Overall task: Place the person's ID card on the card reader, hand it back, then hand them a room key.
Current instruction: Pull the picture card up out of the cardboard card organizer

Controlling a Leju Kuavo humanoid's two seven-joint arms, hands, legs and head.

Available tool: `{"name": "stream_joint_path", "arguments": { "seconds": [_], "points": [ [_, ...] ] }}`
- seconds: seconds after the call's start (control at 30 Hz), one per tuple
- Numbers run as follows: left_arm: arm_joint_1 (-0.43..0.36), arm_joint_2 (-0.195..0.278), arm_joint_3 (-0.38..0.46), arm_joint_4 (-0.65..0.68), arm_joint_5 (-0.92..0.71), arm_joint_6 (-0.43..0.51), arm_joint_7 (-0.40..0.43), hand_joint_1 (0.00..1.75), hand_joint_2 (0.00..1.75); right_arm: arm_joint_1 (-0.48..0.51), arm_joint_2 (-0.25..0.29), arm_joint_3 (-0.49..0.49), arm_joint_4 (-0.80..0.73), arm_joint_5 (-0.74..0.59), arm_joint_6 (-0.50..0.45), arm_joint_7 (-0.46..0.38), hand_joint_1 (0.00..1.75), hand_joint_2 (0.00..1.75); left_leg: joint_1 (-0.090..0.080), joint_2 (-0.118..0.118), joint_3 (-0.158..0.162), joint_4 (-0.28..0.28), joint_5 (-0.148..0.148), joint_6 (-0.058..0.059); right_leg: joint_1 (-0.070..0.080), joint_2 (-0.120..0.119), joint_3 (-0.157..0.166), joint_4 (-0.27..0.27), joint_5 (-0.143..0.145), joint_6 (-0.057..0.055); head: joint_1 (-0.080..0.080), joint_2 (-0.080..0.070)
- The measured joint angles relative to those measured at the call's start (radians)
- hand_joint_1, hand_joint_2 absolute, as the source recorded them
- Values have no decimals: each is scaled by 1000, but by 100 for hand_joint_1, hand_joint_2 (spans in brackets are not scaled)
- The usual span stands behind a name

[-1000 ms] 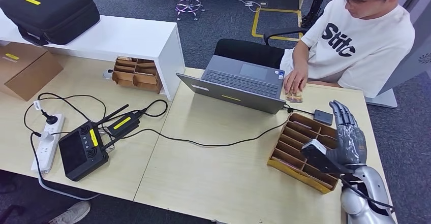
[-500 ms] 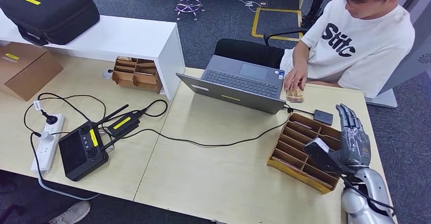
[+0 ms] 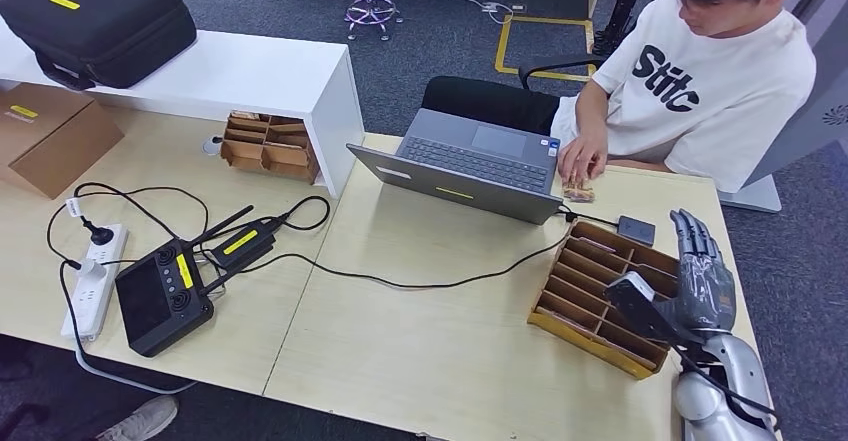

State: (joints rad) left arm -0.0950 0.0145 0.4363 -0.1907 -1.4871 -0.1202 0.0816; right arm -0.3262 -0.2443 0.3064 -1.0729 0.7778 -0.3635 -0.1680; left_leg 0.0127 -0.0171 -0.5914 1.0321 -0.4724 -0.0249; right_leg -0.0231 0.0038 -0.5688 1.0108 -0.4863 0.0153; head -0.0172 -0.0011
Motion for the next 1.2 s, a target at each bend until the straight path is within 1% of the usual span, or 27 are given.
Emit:
{"name": "stream_joint_path", "arguments": {
  "seconds": [0.13, 0.17, 0.2, 0.23, 0.27, 0.3, 0.33, 0.37, 1.07, 1.2],
  "points": [
    [0, 0, -4, 0, -2, 1, 0, 0, 175, 0, 2, -4, 3, -4, -1, -2, 0, 175, 0, 0, 0, 0, 0, 0, 0, 0, 0, 0, 0, 0, 0, 0],
    [1, 0, -7, 0, -2, 2, 0, 0, 175, 0, 2, -7, 5, -5, -1, -5, 5, 175, 0, 0, 0, 0, 0, 0, 0, 0, 0, 0, 0, 0, 0, 0],
    [1, 0, -10, 0, -2, 2, 0, 0, 175, 0, 3, -11, 6, -6, -2, -7, 32, 175, 0, 0, 0, 0, 0, 0, 0, 0, 0, 0, 0, 0, 0, 0],
    [1, 0, -13, 0, -3, 3, 0, 0, 175, 0, 3, -15, 7, -7, -1, -10, 70, 175, 0, 0, 0, 0, 0, 0, 0, 0, 0, 0, 0, 0, 0, 0],
    [2, 0, -16, 0, -3, 3, 0, 0, 175, 0, 4, -20, 9, -7, -1, -12, 113, 175, 0, 0, 0, 0, 0, 0, 0, 0, 0, 0, 0, 0, 0, 0],
    [2, 0, -18, 0, -3, 4, 0, 0, 175, 1, 5, -23, 10, -8, -1, -13, 151, 175, 0, 0, 0, 0, 0, 0, 0, 0, 0, 0, 0, 0, 0, 0],
    [3, 0, -21, 0, -3, 4, 0, 0, 175, 1, 6, -26, 10, -8, -1, -15, 168, 175, 0, 0, 0, 0, 0, 0, 0, 0, 0, 0, 0, 0, 0, 0],
    [3, 0, -23, 0, -3, 5, 0, 0, 175, 2, 6, -27, 11, -7, -1, -17, 174, 175, 0, 0, 0, 0, 0, 0, 0, 0, 0, 0, 0, 0, 0, 0],
    [5, 0, -96, 0, -30, 6, -16, 0, 175, 3, 20, -50, 1, -16, -3, -35, 175, 175, 0, 0, 0, 0, 0, 0, 0, 0, 0, 0, 0, 0, 0, 0],
    [5, 0, -108, 0, -33, 7, -18, 0, 175, 3, 25, -50, 0, -22, -7, -52, 175, 175, 0, 0, 0, 0, 0, 0, 0, 0, 0, 0, 0, 0, 0, 0]
  ]
}}
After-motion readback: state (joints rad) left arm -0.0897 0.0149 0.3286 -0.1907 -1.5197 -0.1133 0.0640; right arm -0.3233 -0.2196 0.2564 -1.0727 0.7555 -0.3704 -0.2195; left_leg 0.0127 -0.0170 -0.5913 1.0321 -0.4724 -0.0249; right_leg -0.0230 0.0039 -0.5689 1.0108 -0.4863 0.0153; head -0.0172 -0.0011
